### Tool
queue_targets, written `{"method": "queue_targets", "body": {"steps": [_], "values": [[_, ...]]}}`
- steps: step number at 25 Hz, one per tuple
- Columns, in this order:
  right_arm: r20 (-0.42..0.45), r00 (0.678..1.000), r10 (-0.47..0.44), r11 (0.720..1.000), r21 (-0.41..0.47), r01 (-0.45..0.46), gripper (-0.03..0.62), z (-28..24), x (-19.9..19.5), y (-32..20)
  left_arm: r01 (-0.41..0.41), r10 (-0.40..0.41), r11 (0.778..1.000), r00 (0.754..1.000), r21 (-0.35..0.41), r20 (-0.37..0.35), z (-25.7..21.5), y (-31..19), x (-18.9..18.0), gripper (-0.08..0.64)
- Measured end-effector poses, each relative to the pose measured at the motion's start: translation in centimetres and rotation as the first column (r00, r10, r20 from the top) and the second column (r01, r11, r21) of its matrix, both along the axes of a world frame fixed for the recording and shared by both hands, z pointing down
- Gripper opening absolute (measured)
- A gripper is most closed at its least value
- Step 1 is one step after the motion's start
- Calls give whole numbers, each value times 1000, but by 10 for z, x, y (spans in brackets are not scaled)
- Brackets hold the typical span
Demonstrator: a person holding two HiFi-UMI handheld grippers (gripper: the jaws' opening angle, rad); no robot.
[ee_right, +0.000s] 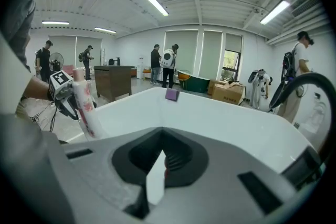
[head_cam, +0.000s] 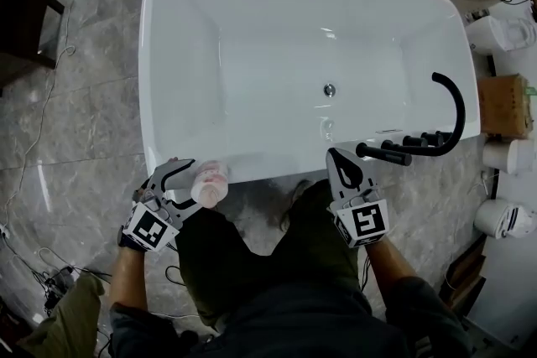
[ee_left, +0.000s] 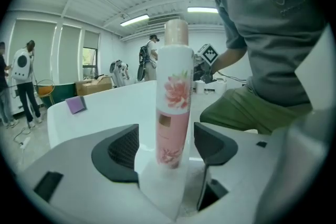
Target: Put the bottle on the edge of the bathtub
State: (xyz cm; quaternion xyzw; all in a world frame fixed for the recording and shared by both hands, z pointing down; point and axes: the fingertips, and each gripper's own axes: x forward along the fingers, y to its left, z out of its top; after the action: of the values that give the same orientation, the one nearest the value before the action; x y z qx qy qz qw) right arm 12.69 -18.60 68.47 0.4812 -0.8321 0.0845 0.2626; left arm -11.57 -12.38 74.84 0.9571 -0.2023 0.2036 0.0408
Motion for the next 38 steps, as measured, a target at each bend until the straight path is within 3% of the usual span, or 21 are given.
{"method": "queue_targets", "body": {"steps": [3,7,14,21,26,38], "values": [[13,1000,-5,1000,3,5,0,-22,-1,4,107,-107,994,994,-31,18,-14,1,-20,328],[34,999,-1,1000,11,1,0,-60,-1,12,260,-262,963,965,-66,-14,-53,4,-39,324],[79,997,6,999,42,-10,0,-148,0,31,472,-476,879,876,-67,-72,-151,19,-56,260],[132,991,12,998,60,-20,0,-233,5,48,585,-586,810,803,-41,-108,-259,28,-49,176],[166,986,-3,997,81,-11,0,-279,4,58,635,-631,773,765,-17,-128,-318,28,-42,119],[198,980,-33,990,143,5,0,-336,7,70,705,-698,709,699,-14,-158,-381,42,-22,31]]}}
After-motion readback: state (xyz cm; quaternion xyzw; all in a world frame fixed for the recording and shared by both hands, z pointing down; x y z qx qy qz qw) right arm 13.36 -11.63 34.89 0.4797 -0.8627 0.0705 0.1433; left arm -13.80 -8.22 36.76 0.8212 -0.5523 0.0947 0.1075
